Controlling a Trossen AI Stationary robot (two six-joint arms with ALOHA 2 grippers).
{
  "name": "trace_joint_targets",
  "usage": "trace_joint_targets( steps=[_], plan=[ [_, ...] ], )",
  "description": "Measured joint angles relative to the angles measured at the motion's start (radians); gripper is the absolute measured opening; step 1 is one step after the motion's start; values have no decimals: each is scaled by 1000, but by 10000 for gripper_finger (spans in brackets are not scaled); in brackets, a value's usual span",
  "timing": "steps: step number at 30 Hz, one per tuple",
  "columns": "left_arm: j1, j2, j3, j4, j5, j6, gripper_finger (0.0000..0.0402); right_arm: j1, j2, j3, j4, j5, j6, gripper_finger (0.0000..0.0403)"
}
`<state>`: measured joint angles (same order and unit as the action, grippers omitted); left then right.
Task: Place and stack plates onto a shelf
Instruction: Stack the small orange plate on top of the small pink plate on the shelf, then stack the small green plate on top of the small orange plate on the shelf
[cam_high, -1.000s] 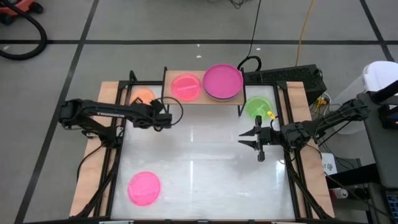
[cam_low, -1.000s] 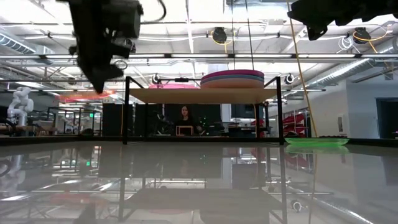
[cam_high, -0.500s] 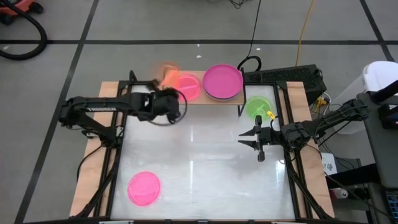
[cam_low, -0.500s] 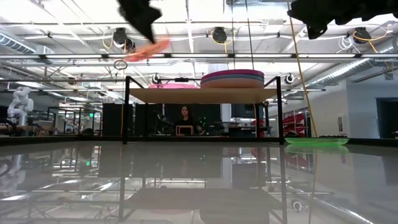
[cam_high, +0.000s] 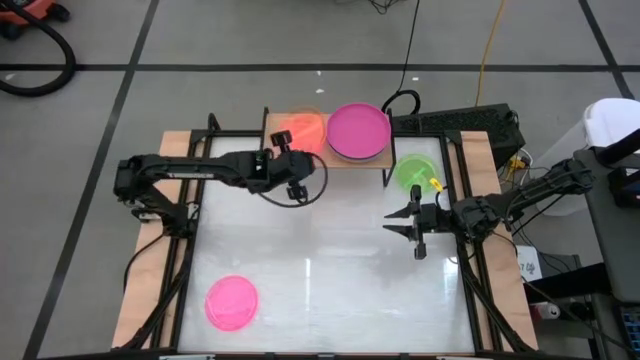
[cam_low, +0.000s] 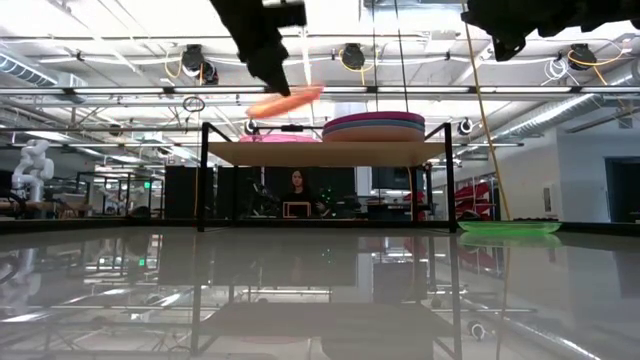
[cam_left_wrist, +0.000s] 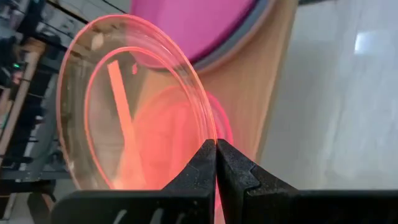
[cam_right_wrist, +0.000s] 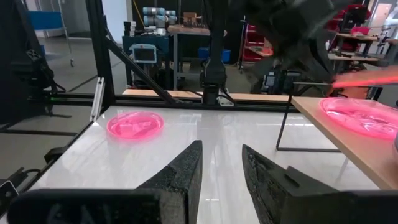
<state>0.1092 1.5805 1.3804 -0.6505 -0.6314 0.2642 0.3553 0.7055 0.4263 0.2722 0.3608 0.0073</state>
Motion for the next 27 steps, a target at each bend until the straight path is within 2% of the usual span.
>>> trace_joint_targets(
  steps=[11,20,27],
  plan=[
    [52,36,0,-22,6,-26,8,0,0,0,-7,-25,30,96],
    [68,36,0,-27,3,-62,75,0,0,0,-24,-25,33,96],
    [67,26,0,-27,-14,-60,82,0,0,0,-29,-25,33,96]
  ],
)
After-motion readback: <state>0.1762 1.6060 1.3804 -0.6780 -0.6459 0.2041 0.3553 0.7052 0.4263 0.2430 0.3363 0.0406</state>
